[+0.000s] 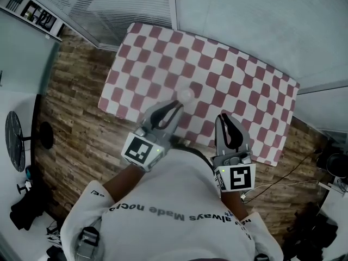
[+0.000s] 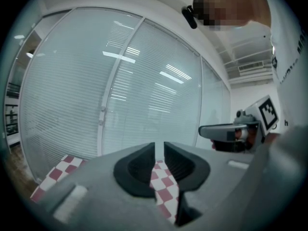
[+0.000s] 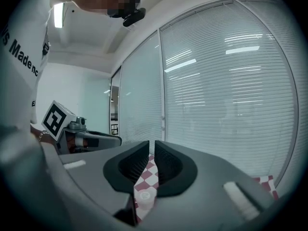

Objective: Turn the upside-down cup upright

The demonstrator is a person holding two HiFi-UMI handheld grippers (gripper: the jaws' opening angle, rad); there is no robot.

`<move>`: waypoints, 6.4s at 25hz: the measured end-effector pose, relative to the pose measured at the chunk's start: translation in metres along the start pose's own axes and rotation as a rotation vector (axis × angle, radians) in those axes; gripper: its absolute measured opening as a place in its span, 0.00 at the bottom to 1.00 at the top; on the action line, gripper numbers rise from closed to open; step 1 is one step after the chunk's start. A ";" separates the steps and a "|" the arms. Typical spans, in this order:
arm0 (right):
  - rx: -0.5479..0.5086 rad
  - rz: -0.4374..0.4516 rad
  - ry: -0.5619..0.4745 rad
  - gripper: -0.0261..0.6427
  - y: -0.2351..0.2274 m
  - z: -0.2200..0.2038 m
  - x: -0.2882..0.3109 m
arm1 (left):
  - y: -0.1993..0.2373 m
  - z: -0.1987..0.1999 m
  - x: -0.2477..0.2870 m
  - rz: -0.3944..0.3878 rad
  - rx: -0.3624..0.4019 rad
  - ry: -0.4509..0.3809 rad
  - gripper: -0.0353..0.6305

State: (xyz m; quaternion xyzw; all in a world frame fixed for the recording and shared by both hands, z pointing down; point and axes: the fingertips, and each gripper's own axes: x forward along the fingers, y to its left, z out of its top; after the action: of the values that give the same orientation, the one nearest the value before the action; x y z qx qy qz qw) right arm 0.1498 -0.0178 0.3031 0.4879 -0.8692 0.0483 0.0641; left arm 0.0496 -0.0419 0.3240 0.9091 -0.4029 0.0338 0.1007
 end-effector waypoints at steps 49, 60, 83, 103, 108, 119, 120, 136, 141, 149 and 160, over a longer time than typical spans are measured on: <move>0.051 -0.099 0.151 0.10 0.027 -0.085 0.088 | 0.112 -0.312 0.059 -0.167 0.078 0.240 0.27; 0.074 -0.084 0.199 0.10 0.030 -0.119 0.085 | 0.117 -0.333 0.071 -0.140 0.122 0.160 0.19; 0.068 -0.095 0.177 0.10 0.025 -0.118 0.075 | 0.099 -0.273 0.068 -0.164 0.182 0.125 0.11; -0.015 -0.118 0.045 0.10 0.022 -0.028 0.046 | 0.072 -0.080 0.025 -0.154 0.183 0.065 0.11; -0.028 -0.121 0.014 0.10 0.025 -0.009 0.051 | 0.079 -0.053 0.020 -0.141 0.198 0.064 0.11; -0.040 -0.129 0.013 0.10 0.029 -0.007 0.056 | 0.082 -0.051 0.020 -0.135 0.319 0.131 0.11; -0.042 -0.129 0.014 0.10 0.030 -0.007 0.057 | 0.082 -0.051 0.019 -0.133 0.341 0.140 0.11; -0.072 -0.126 0.039 0.10 0.035 -0.011 0.067 | 0.076 -0.059 0.023 -0.128 0.795 0.329 0.11; -0.076 -0.128 0.043 0.10 0.035 -0.013 0.069 | 0.073 -0.063 0.024 -0.119 1.003 0.399 0.11; -0.088 -0.128 0.047 0.11 0.034 -0.015 0.074 | 0.073 -0.074 0.027 -0.128 1.199 0.489 0.11; -0.153 -0.124 0.068 0.13 0.039 -0.015 0.083 | 0.075 -0.082 0.027 -0.168 1.273 0.537 0.11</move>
State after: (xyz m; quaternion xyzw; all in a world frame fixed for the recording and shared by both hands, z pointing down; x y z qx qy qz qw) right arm 0.0743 -0.0649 0.3299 0.5327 -0.8357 -0.0057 0.1335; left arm 0.0143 -0.0931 0.4194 0.7796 -0.1939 0.4793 -0.3534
